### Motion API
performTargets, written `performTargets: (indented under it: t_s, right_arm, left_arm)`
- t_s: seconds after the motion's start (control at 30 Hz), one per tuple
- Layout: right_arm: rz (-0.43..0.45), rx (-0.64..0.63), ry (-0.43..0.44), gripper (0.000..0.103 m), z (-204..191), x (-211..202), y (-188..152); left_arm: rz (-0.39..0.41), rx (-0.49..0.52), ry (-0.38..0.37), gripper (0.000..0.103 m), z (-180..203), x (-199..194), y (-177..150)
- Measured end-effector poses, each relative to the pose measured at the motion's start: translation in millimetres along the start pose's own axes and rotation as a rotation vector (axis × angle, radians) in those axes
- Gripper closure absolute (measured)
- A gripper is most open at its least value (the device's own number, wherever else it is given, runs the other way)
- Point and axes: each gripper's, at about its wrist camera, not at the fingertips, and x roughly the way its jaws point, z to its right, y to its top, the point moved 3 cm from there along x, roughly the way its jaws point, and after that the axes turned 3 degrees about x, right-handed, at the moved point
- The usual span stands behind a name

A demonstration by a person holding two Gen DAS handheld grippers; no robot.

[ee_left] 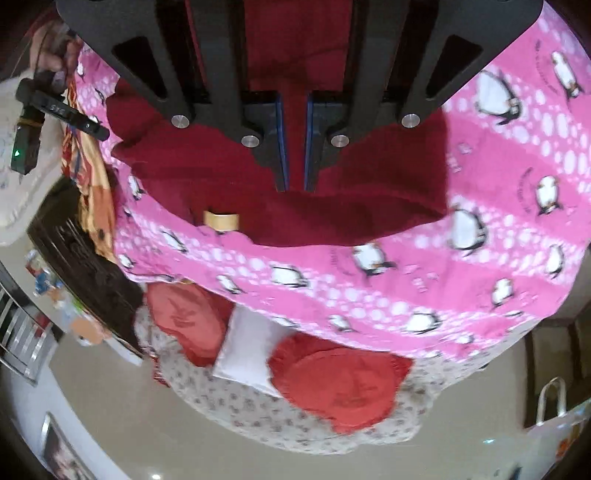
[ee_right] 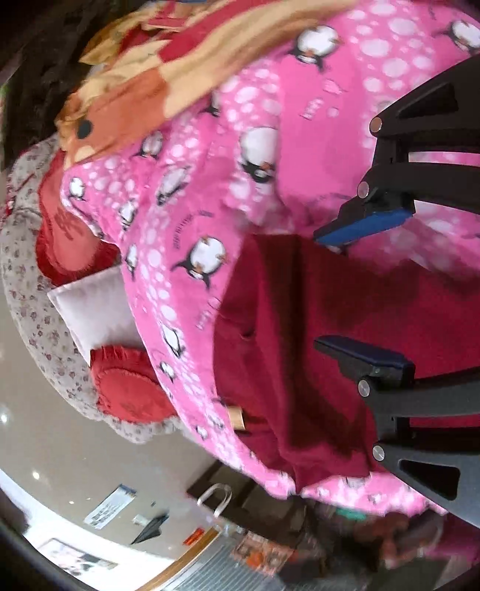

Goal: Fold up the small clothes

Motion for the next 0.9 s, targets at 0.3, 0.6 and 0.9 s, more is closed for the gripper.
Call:
performTargets:
  t_s: [0.3,0.6,0.9]
  right_arm:
    - [0.004,-0.119,-0.048,0.052,-11.5,8.4,6.0]
    - [0.007,-0.094,-0.024,0.048,-0.5,-1.0,3.4]
    - [0.032,-0.084,-0.09,0.043,7.8,10.3,4.5]
  left_arm:
    - [-0.095,0.005,0.025,0.036,-19.0,21.9,-41.7]
    - [-0.137,-0.017,0.064,0.039,-5.2,64.0,-48.6]
    - [-0.034,-0.043,-0.055,0.099,-1.5,20.9,-14.2]
